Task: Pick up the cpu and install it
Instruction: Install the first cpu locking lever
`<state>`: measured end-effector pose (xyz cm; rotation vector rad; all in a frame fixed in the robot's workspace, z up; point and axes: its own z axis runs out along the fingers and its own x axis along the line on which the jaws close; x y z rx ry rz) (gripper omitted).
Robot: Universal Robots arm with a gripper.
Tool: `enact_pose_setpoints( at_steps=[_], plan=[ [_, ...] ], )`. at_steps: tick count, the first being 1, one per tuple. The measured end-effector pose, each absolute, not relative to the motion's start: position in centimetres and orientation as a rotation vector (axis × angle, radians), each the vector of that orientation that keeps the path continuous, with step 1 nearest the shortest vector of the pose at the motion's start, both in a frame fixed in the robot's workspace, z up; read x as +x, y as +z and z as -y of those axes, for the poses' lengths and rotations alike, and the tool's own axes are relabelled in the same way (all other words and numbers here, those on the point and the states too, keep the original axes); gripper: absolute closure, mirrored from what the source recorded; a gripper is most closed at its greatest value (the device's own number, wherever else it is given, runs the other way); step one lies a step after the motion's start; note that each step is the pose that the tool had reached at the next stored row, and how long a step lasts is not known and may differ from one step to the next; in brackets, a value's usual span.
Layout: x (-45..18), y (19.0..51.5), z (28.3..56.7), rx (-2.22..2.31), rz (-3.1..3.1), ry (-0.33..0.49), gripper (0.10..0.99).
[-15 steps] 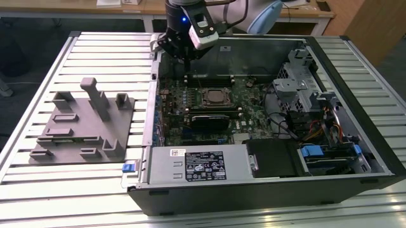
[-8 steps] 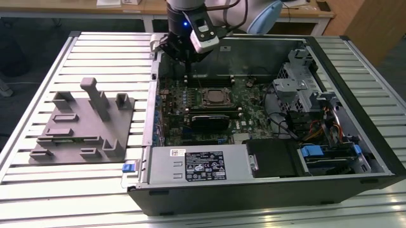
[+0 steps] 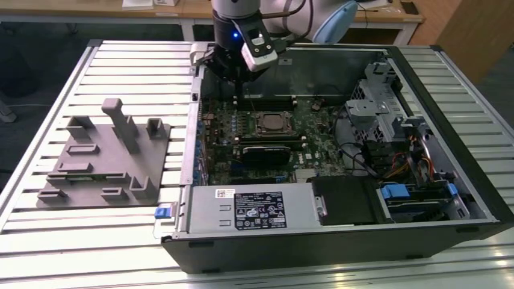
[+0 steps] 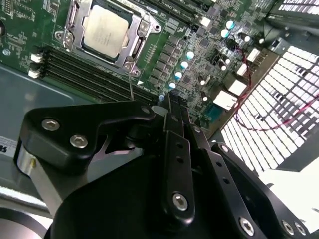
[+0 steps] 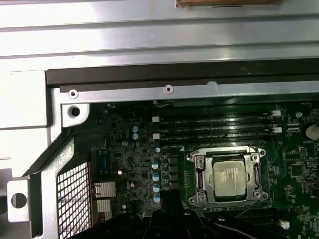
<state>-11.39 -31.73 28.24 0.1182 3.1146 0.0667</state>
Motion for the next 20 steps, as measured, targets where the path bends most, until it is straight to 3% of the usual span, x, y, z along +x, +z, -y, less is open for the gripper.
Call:
enact_pose_setpoints(
  at_steps=[20],
  plan=[
    [-11.3, 26.3, 29.8, 0.119, -3.114, 0.065, 0.98]
  ],
)
